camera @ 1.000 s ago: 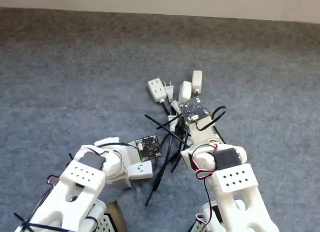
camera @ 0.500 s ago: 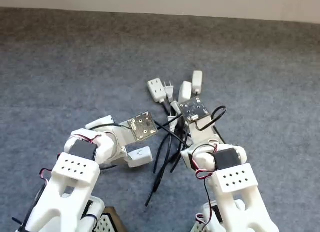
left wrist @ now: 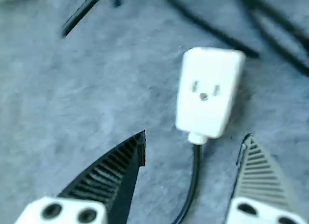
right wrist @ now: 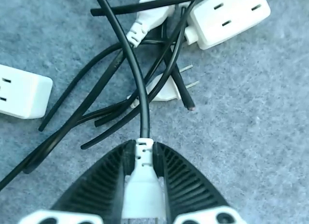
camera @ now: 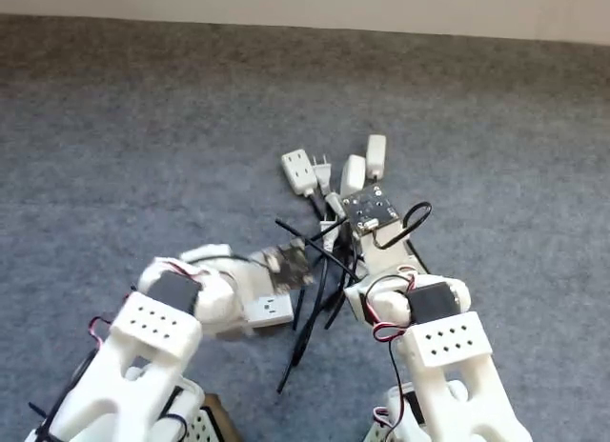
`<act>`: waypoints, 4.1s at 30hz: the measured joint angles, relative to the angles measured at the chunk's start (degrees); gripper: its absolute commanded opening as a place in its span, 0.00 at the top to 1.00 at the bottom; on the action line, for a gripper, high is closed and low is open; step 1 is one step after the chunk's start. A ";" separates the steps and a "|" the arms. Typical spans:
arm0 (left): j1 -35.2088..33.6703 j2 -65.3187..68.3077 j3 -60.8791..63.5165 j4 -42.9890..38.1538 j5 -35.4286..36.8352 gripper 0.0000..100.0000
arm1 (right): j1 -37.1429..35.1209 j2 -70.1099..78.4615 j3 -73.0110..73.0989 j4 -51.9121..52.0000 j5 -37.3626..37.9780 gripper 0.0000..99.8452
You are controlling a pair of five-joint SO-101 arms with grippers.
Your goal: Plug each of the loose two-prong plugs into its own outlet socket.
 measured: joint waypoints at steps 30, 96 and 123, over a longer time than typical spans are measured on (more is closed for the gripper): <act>2.64 -0.09 13.27 -19.43 3.08 0.73 | 0.00 0.00 0.00 0.00 0.00 0.99; -9.67 56.26 -51.34 34.55 -18.90 0.74 | 0.00 0.00 0.00 0.00 0.97 0.99; -10.46 56.26 -38.68 0.53 -6.95 0.74 | 0.00 0.00 0.00 -0.09 0.97 0.99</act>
